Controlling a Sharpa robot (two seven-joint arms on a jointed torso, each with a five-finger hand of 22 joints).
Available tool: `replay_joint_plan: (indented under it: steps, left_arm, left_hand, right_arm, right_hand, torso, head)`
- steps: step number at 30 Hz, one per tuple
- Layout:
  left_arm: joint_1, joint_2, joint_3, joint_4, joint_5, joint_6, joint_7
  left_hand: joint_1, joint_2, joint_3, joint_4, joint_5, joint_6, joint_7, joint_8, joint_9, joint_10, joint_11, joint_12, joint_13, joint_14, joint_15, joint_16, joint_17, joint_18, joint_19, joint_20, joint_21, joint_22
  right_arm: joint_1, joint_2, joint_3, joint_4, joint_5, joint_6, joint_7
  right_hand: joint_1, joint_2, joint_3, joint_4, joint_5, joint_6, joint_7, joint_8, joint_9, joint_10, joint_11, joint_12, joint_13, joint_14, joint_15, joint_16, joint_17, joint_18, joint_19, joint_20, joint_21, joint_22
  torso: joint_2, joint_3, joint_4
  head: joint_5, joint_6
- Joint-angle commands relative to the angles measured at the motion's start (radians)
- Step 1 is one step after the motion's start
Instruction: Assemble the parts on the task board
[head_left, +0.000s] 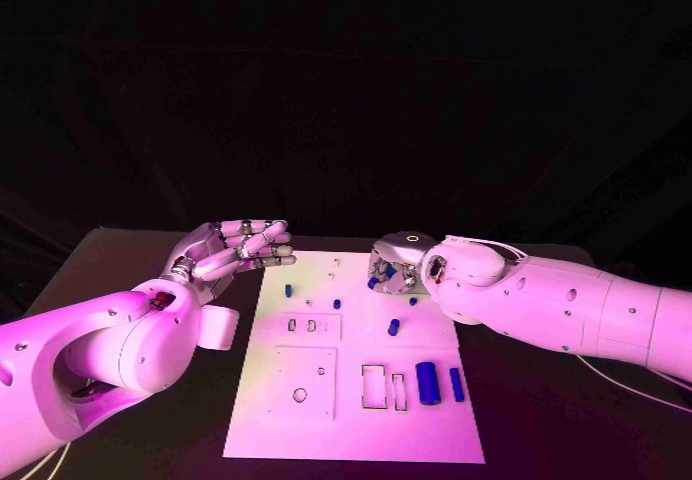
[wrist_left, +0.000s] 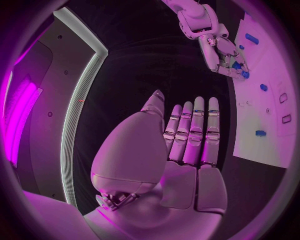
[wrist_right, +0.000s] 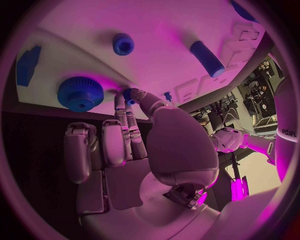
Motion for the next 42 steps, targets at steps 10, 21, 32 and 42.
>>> replay_joint_plan:
  steps: [10,21,32,42]
  left_arm:
    - [0.002,0.005,0.001,-0.005,0.005,0.017,0.002]
    - [0.002,0.006,0.001,-0.006,0.005,0.019,0.001]
    - [0.006,0.007,0.001,-0.001,0.005,0.02,0.001]
    - [0.013,0.007,0.001,-0.001,0.005,0.02,0.0]
  left_hand:
    - [0.01,0.004,-0.007,-0.001,-0.003,-0.001,0.009,-0.005,-0.001,-0.004,0.002,-0.007,-0.002,-0.005,0.0,-0.004,0.001,0.013,0.008,-0.001,0.007,-0.001]
    - [0.01,0.004,-0.007,-0.001,-0.003,-0.001,0.009,-0.005,-0.001,-0.004,0.002,-0.007,-0.002,-0.005,0.0,-0.004,0.001,0.013,0.008,-0.001,0.007,-0.001]
    - [0.012,0.005,-0.006,-0.002,-0.003,0.0,0.009,-0.006,-0.001,-0.003,0.002,-0.008,-0.001,-0.005,0.0,-0.005,0.002,0.013,0.008,-0.001,0.007,-0.001]
    - [0.012,0.005,-0.006,-0.002,-0.003,0.0,0.009,-0.006,-0.001,-0.003,0.002,-0.008,-0.001,-0.005,0.0,-0.005,0.002,0.013,0.008,-0.001,0.007,-0.001]
  right_arm:
    - [0.003,0.053,0.003,-0.033,0.001,-0.195,-0.034]
    - [0.003,0.133,0.003,-0.105,0.002,-0.235,-0.048]
    - [-0.002,0.182,0.003,-0.169,0.006,-0.227,-0.047]
    - [-0.009,0.206,0.003,-0.195,0.011,-0.206,-0.037]
  right_hand:
    - [-0.004,0.006,0.001,0.01,-0.022,0.009,0.0,0.003,0.015,0.009,-0.001,0.0,0.002,0.042,-0.007,0.009,0.005,-0.015,0.008,-0.002,0.01,0.099]
    - [-0.007,0.004,0.001,0.013,-0.027,0.008,0.0,0.001,0.016,0.008,0.0,-0.002,0.002,0.042,-0.007,0.011,0.007,-0.016,0.009,-0.002,0.012,0.102]
    - [-0.009,0.003,0.002,0.017,-0.027,0.005,0.001,-0.001,0.016,0.006,0.001,-0.004,0.002,0.042,-0.007,0.011,0.005,-0.016,0.009,-0.002,0.012,0.101]
    - [-0.012,0.001,0.002,0.02,-0.026,0.003,0.002,-0.002,0.017,0.006,0.002,-0.006,0.002,0.042,-0.006,0.012,0.005,-0.016,0.009,-0.002,0.012,0.102]
  torso:
    - [0.003,-0.0006,0.0031]
    - [0.006,-0.0023,0.0068]
    - [0.011,-0.0037,0.0099]
    - [0.012,-0.0037,0.01]
  head:
    - [0.0,0.014]
    - [0.001,0.014]
    - [0.001,0.015]
    - [0.004,0.008]
